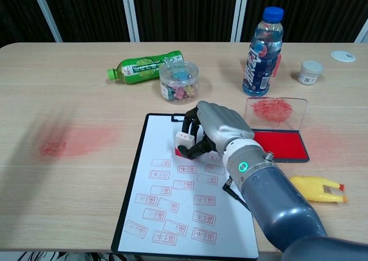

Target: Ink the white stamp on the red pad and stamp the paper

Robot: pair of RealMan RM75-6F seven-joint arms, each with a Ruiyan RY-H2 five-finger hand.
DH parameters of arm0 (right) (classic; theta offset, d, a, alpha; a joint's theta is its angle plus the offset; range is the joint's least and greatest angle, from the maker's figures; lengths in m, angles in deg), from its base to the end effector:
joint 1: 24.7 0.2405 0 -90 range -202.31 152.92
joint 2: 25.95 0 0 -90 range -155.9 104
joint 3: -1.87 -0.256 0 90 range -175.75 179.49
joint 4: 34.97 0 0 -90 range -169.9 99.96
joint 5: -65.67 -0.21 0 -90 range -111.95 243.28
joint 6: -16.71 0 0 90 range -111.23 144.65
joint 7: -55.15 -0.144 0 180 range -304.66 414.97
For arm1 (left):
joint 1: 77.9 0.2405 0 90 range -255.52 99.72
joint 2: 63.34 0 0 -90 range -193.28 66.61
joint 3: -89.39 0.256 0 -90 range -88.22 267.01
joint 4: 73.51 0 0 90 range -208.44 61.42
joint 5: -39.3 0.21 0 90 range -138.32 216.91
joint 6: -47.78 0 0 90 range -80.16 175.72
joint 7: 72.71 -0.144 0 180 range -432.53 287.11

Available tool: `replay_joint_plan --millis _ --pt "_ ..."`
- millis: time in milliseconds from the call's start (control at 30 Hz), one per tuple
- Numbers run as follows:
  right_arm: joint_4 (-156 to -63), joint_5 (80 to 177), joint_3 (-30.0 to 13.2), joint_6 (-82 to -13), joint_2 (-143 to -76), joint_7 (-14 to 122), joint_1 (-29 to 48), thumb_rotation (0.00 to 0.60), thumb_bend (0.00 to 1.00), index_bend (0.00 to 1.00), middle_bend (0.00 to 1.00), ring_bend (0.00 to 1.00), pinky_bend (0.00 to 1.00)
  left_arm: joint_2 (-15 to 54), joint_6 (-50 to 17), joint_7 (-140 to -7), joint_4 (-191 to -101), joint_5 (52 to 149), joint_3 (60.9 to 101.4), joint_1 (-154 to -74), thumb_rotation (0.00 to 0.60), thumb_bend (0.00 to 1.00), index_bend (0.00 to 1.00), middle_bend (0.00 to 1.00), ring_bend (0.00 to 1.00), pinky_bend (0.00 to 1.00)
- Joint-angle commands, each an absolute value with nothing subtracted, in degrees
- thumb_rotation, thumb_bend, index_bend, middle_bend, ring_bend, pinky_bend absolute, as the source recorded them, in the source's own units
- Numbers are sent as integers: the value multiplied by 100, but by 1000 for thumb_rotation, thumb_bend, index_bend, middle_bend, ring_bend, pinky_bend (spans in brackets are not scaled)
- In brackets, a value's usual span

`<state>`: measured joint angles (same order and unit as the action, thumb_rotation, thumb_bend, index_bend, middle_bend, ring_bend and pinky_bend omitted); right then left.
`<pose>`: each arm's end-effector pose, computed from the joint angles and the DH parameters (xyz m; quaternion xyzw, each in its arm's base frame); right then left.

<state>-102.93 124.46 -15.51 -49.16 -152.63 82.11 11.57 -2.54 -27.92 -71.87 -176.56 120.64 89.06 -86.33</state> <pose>-0.0820 -0.2761 -0.1547 0.6208 -0.5244 0.4097 0.4145 -0.2878 0.1835 0.1361 -0.5986 -0.4874 -0.3688 0.5178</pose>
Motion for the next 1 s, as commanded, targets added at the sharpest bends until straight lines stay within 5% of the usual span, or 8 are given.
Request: replay_joint_plan --millis 33,1000 --pt "-10319 12417 -1569 -4897 -15262 8259 1158 600 1000 879 737 781 893 -255 -2788 -7186 -17656 12062 8906 -8635 600 8 0 0 0 0" --pt "-10527 12055 -1721 -4844 -15251 8878 1239 600 1000 889 750 790 893 -265 -2772 -7178 -17660 12045 8907 -8641 600 8 0 0 0 0"
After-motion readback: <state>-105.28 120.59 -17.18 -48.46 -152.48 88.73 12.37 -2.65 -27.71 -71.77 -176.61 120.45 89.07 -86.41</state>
